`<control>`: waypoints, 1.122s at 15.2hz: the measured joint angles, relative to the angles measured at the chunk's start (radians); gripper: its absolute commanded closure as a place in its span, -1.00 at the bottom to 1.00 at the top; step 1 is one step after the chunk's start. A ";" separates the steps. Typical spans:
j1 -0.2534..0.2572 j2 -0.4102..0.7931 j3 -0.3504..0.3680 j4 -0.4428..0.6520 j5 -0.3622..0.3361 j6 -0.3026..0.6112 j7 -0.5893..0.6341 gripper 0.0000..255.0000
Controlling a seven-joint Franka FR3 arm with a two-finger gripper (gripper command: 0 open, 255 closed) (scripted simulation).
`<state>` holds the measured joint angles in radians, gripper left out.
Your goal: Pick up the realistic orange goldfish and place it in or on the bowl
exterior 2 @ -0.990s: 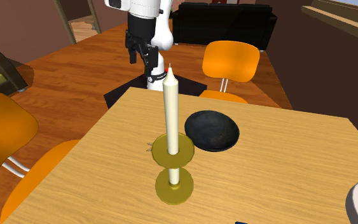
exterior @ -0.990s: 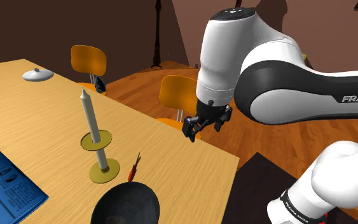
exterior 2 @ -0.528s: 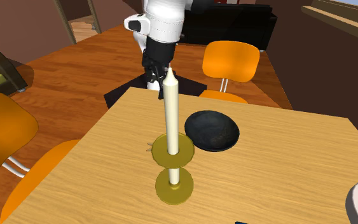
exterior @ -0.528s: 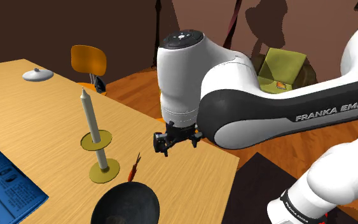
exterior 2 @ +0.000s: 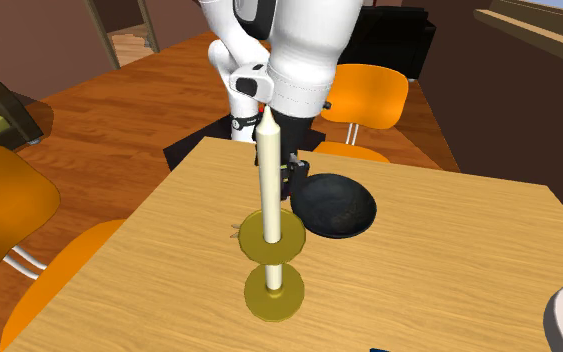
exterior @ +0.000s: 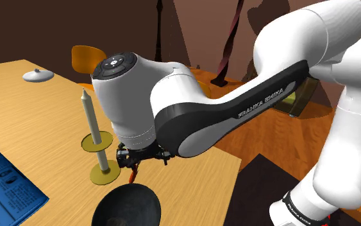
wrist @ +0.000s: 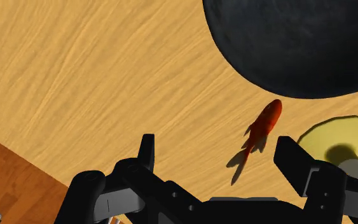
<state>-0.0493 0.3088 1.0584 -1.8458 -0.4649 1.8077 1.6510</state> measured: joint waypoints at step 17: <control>0.247 0.296 -0.151 0.209 -0.198 -0.023 0.195 -1.00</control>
<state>0.1977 0.6048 0.9073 -1.6373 -0.6633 1.7845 1.8464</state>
